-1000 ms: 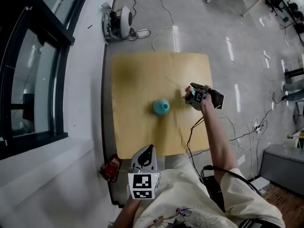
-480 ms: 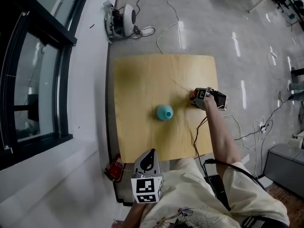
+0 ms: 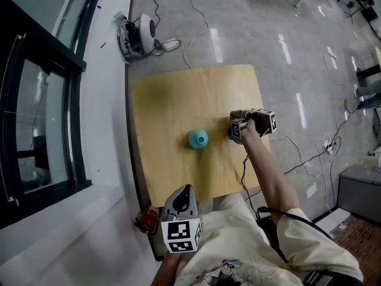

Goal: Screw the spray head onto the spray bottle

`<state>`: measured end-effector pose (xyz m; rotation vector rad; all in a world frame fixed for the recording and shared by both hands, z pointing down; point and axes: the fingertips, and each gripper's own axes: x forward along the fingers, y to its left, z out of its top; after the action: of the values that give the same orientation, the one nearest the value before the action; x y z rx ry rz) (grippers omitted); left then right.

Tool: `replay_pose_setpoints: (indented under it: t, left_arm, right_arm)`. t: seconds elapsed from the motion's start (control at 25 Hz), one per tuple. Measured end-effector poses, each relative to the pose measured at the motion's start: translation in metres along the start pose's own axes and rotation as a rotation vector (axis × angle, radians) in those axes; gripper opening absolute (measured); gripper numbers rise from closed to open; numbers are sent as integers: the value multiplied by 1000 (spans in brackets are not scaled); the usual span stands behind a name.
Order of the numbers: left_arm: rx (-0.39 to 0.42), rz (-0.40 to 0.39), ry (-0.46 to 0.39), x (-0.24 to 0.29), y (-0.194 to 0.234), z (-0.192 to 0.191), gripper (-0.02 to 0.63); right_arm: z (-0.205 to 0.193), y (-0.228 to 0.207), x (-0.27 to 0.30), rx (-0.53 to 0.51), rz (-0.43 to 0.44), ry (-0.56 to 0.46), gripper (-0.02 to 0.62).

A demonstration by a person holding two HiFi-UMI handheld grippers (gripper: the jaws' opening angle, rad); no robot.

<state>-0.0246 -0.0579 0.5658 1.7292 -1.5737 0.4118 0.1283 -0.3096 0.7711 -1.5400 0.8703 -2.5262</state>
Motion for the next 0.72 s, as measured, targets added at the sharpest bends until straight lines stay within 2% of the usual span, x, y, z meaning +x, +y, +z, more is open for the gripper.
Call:
replay_pose_setpoints:
  t: [0.2, 0.32, 0.4, 0.52, 0.56, 0.6, 0.64, 0.68, 0.72]
  left_arm:
    - [7, -38, -20, -2, -2, -5, 6]
    - [59, -51, -66, -1, 1, 2, 6]
    - [145, -41, -132, 2, 7, 9, 6]
    - [354, -70, -216, 24, 8, 14, 15]
    - [412, -99, -220, 36, 7, 11, 70]
    - [460, -126, -213, 51, 7, 5, 184]
    - [506, -139, -199, 67, 8, -3, 327]
    - [557, -134, -182, 85, 11, -13, 398]
    - [609, -121, -162, 103, 14, -23, 410]
  right_arm:
    - [-36, 2, -46, -285, 70, 48, 129]
    - [-58, 7, -87, -485, 114, 38, 130]
    - [-72, 10, -114, -614, 158, 15, 129]
    - [-88, 17, -152, -787, 216, -46, 129]
    - [-91, 20, -162, -836, 228, -73, 129]
    - [-93, 22, -171, -879, 238, -101, 129]
    - [-94, 23, -178, -916, 248, -128, 129]
    - [-93, 25, -184, -945, 257, -152, 129]
    - [-92, 26, -189, -966, 266, -169, 129]
